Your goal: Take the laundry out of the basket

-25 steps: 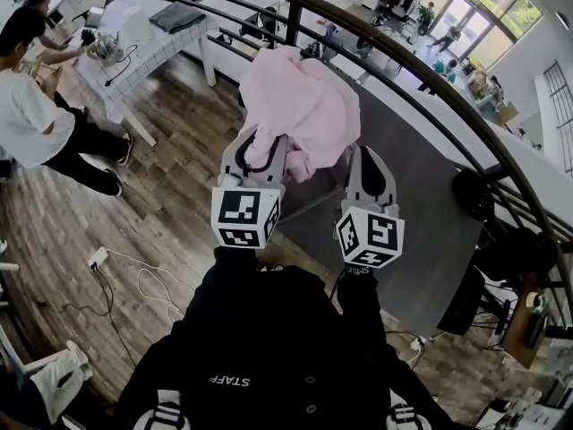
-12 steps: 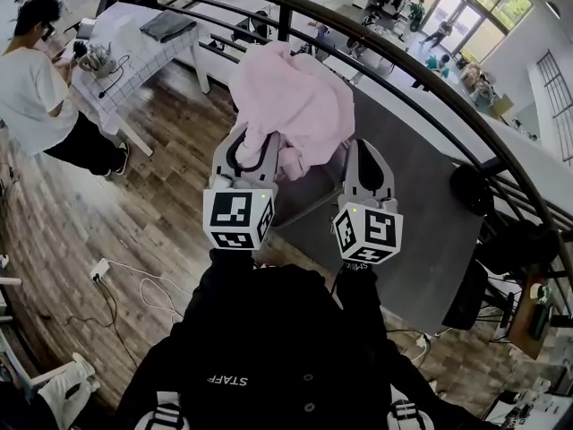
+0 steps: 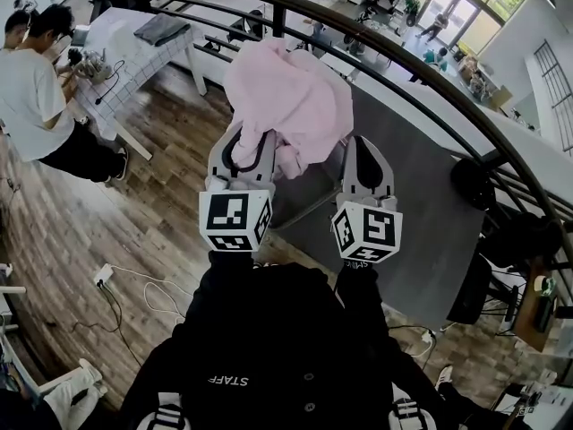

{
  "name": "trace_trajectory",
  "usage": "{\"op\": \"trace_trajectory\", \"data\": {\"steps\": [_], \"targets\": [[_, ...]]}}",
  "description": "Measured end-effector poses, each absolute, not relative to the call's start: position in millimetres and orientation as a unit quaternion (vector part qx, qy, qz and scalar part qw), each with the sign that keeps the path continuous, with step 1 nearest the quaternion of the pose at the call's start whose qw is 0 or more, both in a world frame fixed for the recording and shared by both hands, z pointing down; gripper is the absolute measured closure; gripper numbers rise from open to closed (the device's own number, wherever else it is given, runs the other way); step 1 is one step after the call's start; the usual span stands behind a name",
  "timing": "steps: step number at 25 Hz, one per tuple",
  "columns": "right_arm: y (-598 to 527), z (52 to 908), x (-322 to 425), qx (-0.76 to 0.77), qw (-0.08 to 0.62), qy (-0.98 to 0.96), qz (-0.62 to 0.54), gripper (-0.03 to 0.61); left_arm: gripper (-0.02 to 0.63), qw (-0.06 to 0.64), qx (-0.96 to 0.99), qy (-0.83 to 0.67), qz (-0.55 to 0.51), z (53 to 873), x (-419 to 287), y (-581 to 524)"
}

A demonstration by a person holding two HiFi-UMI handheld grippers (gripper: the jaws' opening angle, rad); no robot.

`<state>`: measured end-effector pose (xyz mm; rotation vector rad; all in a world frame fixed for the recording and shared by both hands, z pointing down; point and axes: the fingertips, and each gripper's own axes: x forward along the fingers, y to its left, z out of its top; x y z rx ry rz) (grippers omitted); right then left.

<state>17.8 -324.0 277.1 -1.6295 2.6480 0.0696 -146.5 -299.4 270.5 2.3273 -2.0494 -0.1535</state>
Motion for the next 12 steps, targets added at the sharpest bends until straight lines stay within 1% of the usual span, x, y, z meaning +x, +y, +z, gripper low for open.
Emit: {"op": "trace_trajectory", "data": {"steps": [12], "targets": [[-327.9, 280.7, 18.8, -0.526, 0.011, 0.85, 0.021, 0.564, 0.481, 0.027, 0.751, -0.659, -0.038, 276.2, -143.7, -304.2]]}}
